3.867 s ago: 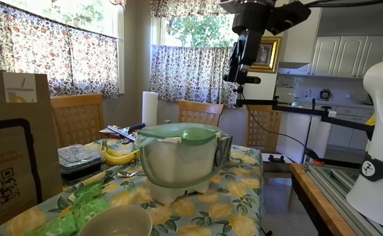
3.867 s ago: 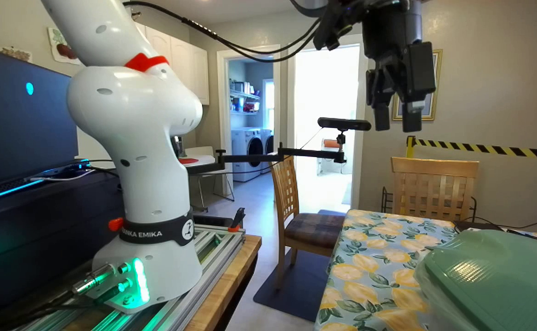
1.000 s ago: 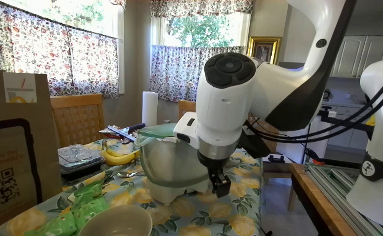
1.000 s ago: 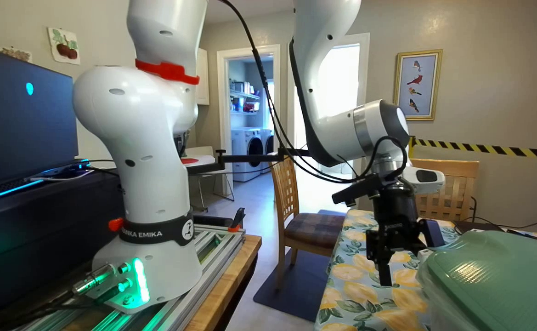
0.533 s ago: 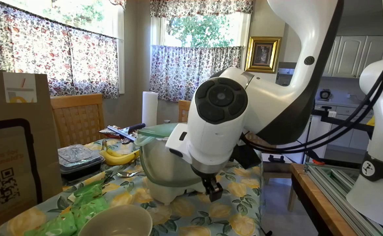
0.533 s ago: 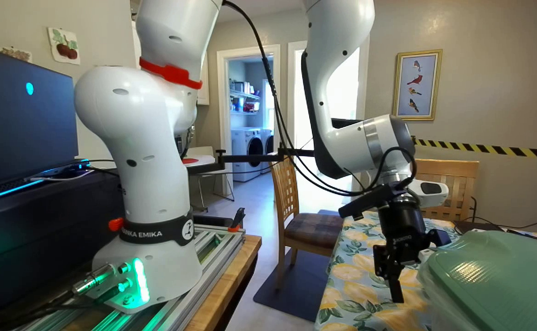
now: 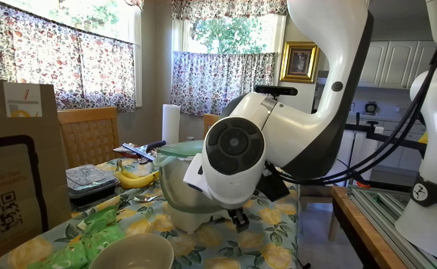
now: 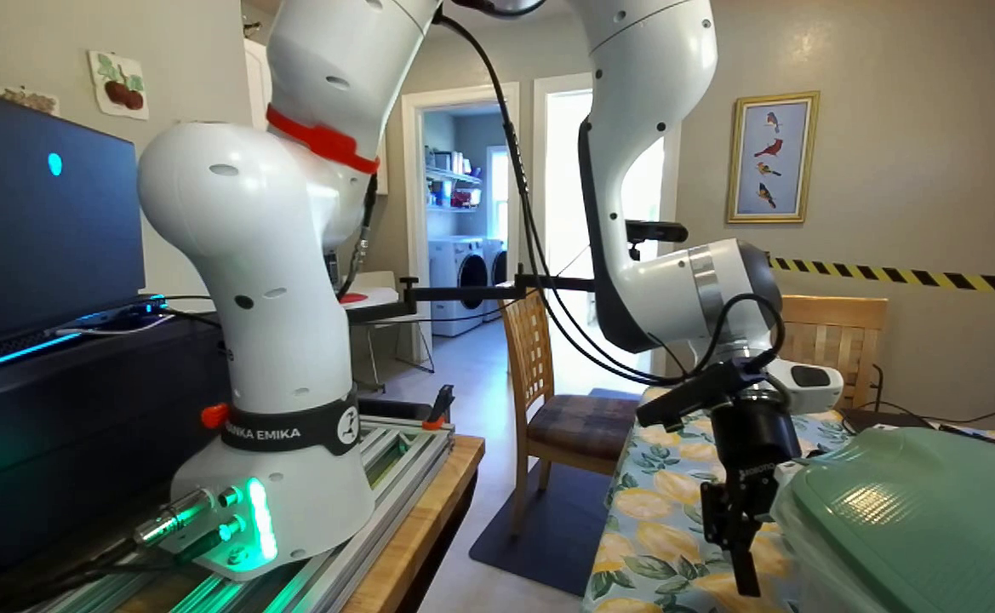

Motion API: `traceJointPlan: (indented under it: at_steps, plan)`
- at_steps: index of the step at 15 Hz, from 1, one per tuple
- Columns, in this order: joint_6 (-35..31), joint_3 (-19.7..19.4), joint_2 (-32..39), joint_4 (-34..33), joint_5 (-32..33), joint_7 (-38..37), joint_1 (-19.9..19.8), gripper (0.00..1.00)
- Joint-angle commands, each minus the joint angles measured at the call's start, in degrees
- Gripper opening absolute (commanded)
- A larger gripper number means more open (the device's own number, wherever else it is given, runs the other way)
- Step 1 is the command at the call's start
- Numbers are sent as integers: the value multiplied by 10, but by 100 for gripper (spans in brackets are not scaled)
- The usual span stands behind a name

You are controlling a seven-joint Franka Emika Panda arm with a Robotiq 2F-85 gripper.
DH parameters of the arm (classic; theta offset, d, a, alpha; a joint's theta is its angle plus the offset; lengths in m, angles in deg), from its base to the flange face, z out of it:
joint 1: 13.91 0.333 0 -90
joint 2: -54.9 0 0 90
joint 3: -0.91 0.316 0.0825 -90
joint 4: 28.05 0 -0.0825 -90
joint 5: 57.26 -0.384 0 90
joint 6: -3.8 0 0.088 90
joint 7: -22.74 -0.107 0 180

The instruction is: Turn the bin around then open it.

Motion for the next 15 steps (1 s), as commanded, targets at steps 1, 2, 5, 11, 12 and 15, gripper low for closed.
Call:
traceJointPlan:
  at_steps: [1, 2, 5, 11, 12, 15]
  plan:
    - [-8, 5, 17, -18, 4, 28, -6, 100]
    - [-23, 8, 15, -15, 5, 48, -11, 100]
    - [-90, 14, 10, -4, -7, 126, -30, 100]
    - [-115, -4, 16, -3, 19, 173, -26, 100]
    - [-113, -8, 18, -4, 26, 161, -23, 100]
    - [-110, -12, 27, -11, 30, 121, -23, 100]
